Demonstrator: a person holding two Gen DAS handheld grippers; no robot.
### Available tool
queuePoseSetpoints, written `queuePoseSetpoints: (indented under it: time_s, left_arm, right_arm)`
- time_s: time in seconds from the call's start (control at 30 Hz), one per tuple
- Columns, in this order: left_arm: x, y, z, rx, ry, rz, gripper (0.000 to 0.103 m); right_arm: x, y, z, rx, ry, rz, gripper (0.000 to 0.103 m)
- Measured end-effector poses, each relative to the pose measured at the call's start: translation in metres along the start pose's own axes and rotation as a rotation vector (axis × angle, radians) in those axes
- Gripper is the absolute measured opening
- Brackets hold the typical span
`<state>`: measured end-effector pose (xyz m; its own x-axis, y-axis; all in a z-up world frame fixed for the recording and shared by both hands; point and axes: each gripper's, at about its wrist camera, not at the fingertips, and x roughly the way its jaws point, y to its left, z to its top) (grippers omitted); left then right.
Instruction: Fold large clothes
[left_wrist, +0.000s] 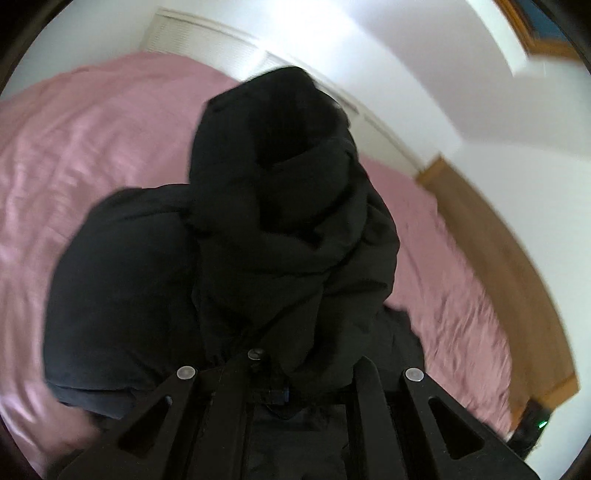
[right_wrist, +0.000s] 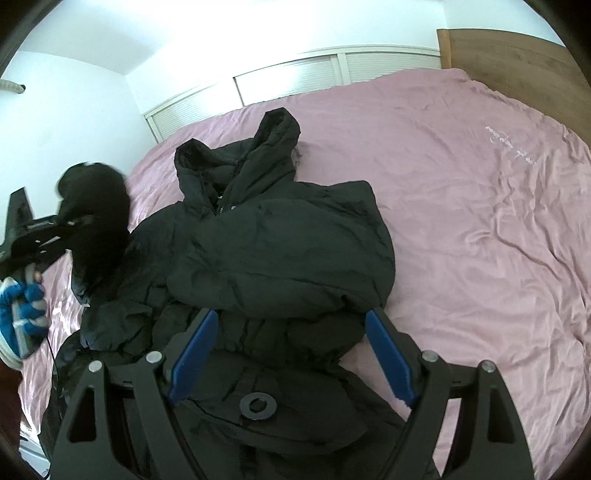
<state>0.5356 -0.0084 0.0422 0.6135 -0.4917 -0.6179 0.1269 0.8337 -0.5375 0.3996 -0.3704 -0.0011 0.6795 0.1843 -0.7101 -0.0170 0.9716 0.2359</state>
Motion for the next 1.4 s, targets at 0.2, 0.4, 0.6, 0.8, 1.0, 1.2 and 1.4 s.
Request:
queuePoseSetpoints:
  time_s: [0.2, 0.4, 0.6, 0.8, 1.0, 1.2, 1.4]
  left_arm:
    - [0.087, -0.019, -0.042, 0.065, 0.186, 0.111, 0.009]
    - [0.083, -0.013, -0.056, 0.045, 0.196, 0.0, 0.053]
    - [0.06, -0.022, -0.051, 0.074, 0.192, -0.084, 0.07]
    - [0.033, -0.018, -0.052, 0.094, 0.148, -0.108, 0.071]
    - [0.004, 0.013, -0.027, 0.156, 0.095, 0.047, 0.071]
    - [-0.002, 0.057, -0.009, 0.121, 0.081, 0.128, 0.07]
    - [0.029, 0.071, -0.009, 0.155, 0.14, 0.159, 0.07]
  right_arm:
    - [0.011, -0.006, -0.005, 0.012, 0.022, 0.015, 0.082]
    - [0.016, -0.001, -0.007, -0.016, 0.032, 0.027, 0.082]
    - [0.016, 0.0, -0.007, -0.013, 0.031, 0.021, 0.082]
    - [0.017, 0.019, 0.0, -0.053, 0.031, 0.035, 0.082]
    - [0.031, 0.079, 0.021, -0.15, 0.024, 0.119, 0.082]
    - [0.062, 0.17, 0.053, -0.284, 0.006, 0.234, 0.082]
    - [0.129, 0.217, 0.069, -0.339, 0.042, 0.236, 0.082]
